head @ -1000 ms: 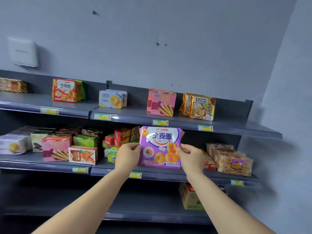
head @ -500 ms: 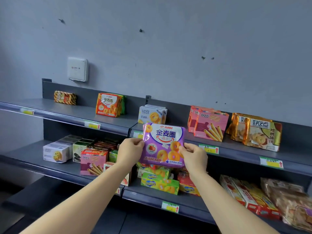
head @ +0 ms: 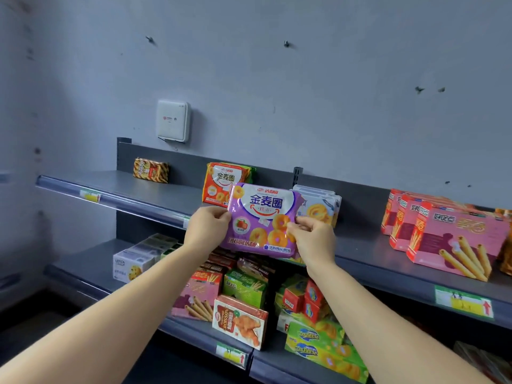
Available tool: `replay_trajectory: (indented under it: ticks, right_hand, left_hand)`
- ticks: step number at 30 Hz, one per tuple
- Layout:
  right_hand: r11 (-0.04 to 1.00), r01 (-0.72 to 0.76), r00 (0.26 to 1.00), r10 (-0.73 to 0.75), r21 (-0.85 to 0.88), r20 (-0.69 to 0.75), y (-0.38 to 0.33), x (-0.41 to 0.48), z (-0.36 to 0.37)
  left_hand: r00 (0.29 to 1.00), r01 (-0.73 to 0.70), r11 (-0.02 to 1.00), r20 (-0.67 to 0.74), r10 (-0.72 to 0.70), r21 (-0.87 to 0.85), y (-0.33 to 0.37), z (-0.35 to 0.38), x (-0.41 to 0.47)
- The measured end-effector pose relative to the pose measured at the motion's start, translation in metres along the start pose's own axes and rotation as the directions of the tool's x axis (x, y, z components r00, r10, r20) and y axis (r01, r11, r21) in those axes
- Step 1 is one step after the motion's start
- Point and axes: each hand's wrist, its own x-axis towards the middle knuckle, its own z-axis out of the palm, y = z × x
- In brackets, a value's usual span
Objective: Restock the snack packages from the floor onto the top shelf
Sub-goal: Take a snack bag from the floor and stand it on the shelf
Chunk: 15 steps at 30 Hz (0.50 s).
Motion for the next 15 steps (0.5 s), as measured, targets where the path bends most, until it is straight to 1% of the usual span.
replay_trajectory:
  ticks: [5,8,11,15]
  right_hand:
    - [0.999,0.042,0.998,-0.041,-0.014,0.051,0.004,0.053,0.056]
    - [0.999,0.047,0.997,-0.045,-0.016,0.070,0.005,0.080,0.084]
    - [0.999,0.031,0.995,-0.029,-0.019,0.101,0.005,0.102,0.109]
    - [0.997,0.020,0.991,-0.011,-0.069,0.136,0.007,0.124,0.141]
  left_hand:
    - [0.999,0.027,1.000,-0.034,-0.026,0.003,-0.021,-0.003,0.059]
    - [0.998,0.048,0.998,-0.045,-0.046,0.034,-0.032,-0.004,0.094]
    - [0.997,0.059,0.997,-0.047,-0.056,0.044,-0.042,-0.007,0.126]
    - [0.997,0.069,0.996,-0.025,-0.067,0.059,-0.059,-0.009,0.165]
